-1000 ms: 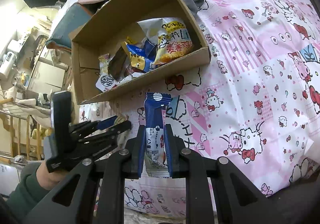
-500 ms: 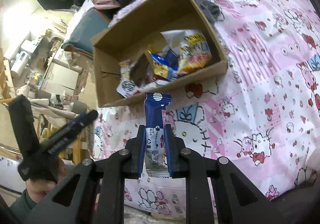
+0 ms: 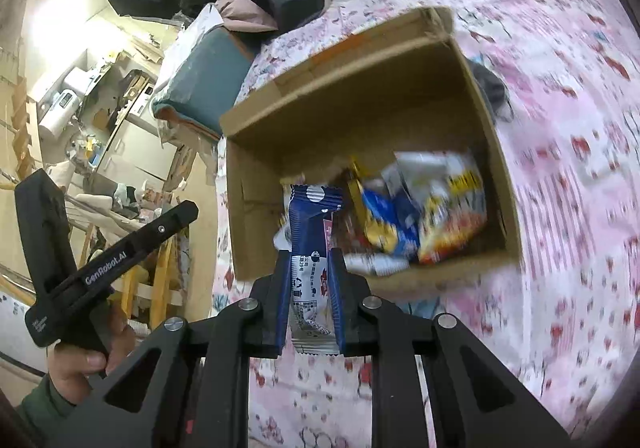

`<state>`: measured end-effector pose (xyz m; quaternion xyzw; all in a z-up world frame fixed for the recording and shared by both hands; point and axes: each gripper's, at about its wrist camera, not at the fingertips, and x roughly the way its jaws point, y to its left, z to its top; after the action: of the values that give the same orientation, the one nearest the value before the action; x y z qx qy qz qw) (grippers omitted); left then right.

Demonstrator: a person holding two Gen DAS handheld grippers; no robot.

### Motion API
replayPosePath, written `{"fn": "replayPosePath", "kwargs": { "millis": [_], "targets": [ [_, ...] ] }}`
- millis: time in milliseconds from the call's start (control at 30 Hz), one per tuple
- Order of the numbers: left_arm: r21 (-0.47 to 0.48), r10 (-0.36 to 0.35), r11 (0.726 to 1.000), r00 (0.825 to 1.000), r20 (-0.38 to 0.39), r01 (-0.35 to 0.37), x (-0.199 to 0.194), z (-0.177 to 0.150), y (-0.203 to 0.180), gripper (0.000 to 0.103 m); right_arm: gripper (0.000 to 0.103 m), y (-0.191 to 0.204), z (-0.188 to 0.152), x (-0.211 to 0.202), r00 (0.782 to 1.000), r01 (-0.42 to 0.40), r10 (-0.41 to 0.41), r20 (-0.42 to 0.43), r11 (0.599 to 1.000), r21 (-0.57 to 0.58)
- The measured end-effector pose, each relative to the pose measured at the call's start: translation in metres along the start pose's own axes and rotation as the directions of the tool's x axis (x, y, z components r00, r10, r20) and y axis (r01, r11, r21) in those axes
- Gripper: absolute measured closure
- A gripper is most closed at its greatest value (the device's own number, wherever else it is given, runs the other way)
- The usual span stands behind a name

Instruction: Organize snacks

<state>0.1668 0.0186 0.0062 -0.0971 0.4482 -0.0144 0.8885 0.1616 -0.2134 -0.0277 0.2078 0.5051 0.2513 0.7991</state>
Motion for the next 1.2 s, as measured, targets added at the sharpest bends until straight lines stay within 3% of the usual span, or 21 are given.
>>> {"fn": "replayPosePath", "kwargs": {
  "millis": [267,433,700,867,900,1000,1033,1133,1200],
  "targets": [
    [0.013,-0.031,0.999,0.999,0.01,0.031,0.041,0.002,-0.008,0.074,0.084,-0.004,0.033,0.029,0.996,-0.046,0.05,0.068,0.997,-0.066],
    [0.023,-0.005,1.0,1.0,-0.028,0.005,0.07,-0.001,-0.008,0.074,0.084,-0.018,0.031,0.046,0.998,-0.053,0.054,0.044,0.998,-0.036],
    [0.034,0.002,0.999,0.999,-0.047,-0.001,0.078,-0.004,-0.013,0.072,0.083,-0.018,0.032,0.066,0.998,-0.062,0.062,0.003,0.998,-0.025],
    [0.025,0.017,1.0,0.998,-0.06,-0.015,0.08,-0.005,-0.014,0.069,0.077,-0.022,0.034,0.07,0.999,-0.048,0.048,-0.002,0.999,0.01],
    [0.037,0.025,0.999,0.998,-0.061,-0.023,0.079,-0.005,-0.016,0.061,0.072,-0.023,0.034,0.07,0.999,-0.05,0.05,-0.003,0.999,0.014],
    [0.057,0.059,0.997,0.998,-0.036,-0.057,0.074,-0.006,-0.02,0.033,0.036,-0.025,0.035,0.065,0.998,-0.065,0.065,0.007,0.997,0.027],
    [0.063,0.07,0.996,0.997,-0.02,-0.068,0.07,-0.006,-0.021,0.024,0.031,-0.024,0.035,0.063,0.997,-0.073,0.073,0.015,0.997,0.029],
    [0.08,0.092,0.992,0.996,0.017,-0.093,0.06,-0.007,-0.023,0.017,0.03,-0.021,0.038,0.05,0.995,-0.074,0.073,0.068,0.997,0.012],
    [0.081,0.101,0.991,0.994,0.043,-0.104,0.051,-0.006,-0.023,0.017,0.022,-0.019,0.04,0.039,0.993,-0.064,0.064,0.099,0.998,0.001]
  ]
}}
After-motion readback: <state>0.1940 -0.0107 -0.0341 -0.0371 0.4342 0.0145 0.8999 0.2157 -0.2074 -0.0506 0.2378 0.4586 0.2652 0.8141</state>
